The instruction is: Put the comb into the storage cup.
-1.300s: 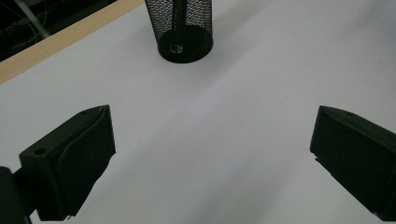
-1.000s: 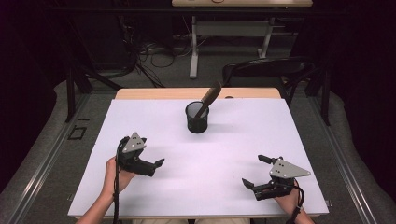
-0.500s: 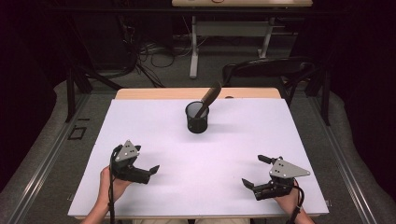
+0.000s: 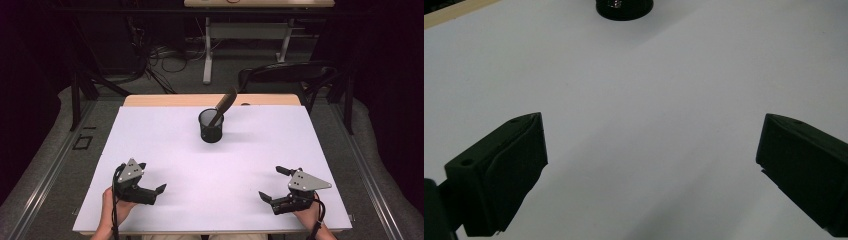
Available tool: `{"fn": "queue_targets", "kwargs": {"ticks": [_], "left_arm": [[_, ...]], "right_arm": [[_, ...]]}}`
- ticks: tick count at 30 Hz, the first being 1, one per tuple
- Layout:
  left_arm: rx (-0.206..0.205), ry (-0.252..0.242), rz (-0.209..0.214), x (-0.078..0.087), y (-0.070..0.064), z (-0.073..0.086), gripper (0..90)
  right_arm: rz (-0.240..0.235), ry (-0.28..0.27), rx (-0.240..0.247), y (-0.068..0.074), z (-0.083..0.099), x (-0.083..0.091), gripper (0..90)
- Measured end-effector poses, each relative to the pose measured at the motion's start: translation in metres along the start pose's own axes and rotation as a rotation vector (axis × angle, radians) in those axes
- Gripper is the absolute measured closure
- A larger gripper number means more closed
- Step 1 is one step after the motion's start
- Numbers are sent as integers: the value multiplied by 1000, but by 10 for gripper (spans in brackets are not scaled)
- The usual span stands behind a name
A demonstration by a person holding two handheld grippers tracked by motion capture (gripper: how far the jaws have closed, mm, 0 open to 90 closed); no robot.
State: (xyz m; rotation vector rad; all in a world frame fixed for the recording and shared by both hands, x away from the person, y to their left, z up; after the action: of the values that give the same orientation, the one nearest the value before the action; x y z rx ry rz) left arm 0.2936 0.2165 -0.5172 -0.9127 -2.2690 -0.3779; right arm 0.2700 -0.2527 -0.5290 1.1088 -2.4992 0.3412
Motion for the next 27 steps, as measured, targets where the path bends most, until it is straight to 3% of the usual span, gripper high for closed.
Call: {"fn": "queue_targets", "kwargs": {"ticks": [13, 27], "left_arm": [[19, -4, -15, 3, -3, 16, 3], [51, -58, -47, 9, -6, 33, 0]], "right_arm": [[1, 5, 5, 0, 0, 0, 7], [-6, 9, 0, 0, 0, -1, 5]]}}
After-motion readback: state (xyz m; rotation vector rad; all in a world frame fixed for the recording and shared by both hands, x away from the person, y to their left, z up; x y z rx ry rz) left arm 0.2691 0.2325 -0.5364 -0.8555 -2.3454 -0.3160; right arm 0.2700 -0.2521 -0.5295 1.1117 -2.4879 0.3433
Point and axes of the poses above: each handheld gripper's, and its own axes: x roughly backward along the jaws, z roughly out of its underside, y roughly to its left, the point moved 1 cm from there along -x, roughly forward along the jaws, and after that the axes turned 5 degrees about y, right-handed, at the moved point
